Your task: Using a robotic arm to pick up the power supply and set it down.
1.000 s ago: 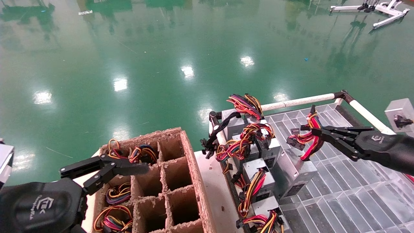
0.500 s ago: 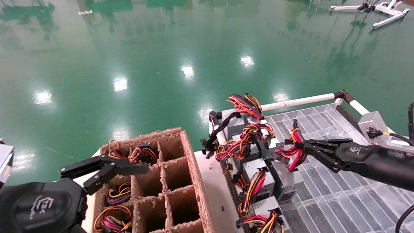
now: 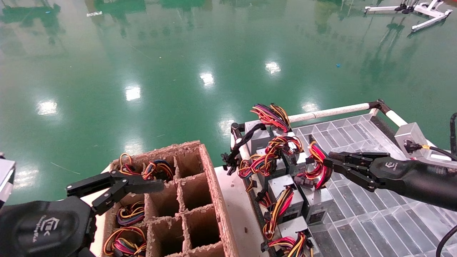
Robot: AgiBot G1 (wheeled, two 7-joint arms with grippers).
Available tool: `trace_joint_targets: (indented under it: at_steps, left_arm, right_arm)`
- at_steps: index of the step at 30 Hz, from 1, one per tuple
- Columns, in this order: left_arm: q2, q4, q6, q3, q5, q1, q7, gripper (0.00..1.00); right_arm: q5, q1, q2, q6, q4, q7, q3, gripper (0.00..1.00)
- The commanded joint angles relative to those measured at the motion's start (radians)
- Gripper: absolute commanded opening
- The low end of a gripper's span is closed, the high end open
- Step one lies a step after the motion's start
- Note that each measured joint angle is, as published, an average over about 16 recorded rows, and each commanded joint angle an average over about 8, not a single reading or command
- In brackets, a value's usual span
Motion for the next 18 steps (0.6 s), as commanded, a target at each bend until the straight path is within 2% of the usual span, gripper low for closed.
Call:
trace_joint_targets:
  at_steps: [1,13,18]
  left_arm:
    - [0.000,0.000,0.000,0.000,0.000,0.000,0.000,1.00]
    - [0.000,0.000,0.000,0.000,0.000,0.000,0.000,1.00]
    - [0.000,0.001,-0.001,0.000,-0.001,0.000,0.000,1.00]
  right_arm:
    - [0.001,0.000,0.001,0.000,0.000,0.000,0.000,1.00]
    - [-0.003,0.057,0.019,-0.033,0.046,0.006,0.000,1.00]
    - [-0.008,0.037,0.026,-0.036,0.102,0.028,0.031,1.00]
